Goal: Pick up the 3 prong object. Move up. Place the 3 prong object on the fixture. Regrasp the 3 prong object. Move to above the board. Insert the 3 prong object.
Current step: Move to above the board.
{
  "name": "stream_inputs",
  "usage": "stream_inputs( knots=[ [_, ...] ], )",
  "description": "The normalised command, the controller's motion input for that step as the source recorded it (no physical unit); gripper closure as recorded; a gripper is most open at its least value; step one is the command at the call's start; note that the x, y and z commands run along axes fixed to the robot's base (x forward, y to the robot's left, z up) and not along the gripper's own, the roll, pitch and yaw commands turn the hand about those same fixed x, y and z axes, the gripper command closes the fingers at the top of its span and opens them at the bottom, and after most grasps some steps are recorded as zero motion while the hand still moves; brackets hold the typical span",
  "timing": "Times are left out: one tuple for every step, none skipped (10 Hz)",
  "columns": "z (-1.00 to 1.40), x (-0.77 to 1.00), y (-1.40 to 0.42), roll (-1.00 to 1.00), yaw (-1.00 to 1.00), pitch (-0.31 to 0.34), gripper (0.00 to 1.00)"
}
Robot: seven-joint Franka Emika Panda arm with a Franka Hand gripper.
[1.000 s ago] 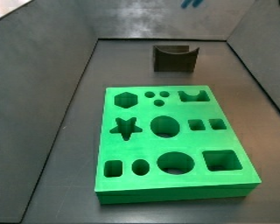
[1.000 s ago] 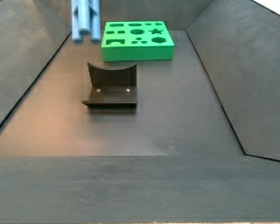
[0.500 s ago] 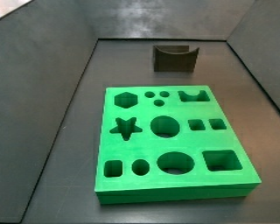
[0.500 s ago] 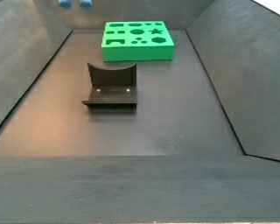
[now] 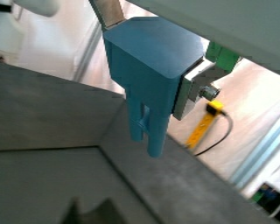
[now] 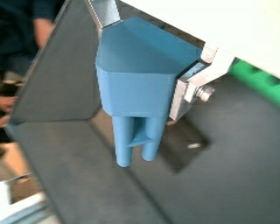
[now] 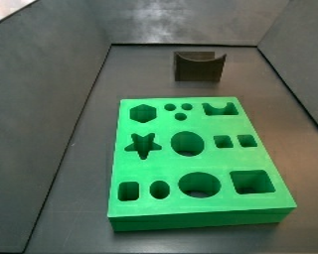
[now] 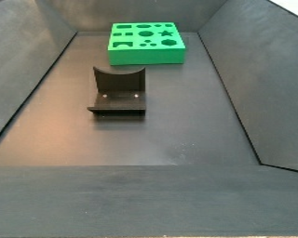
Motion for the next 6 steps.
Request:
stream_inputs(
  knots=[
    [0.06, -1.0, -0.91, -1.0, -0.17, -0.102, 1.0],
    [0.07, -1.0, -0.85, -1.0, -0.17, -0.124, 1.0],
    [0.06, -1.0, -0.82, -1.0, -0.17, -0.129, 1.0],
    [0.05, -1.0, -0.76, -1.0, -0.18, -0.13, 1.0],
    [0.07, -0.88, -0.64, -1.0, -0.18, -0.126, 1.0],
    [0.03, -0.53, -0.3, -1.0, -0.18, -0.133, 1.0]
  ],
)
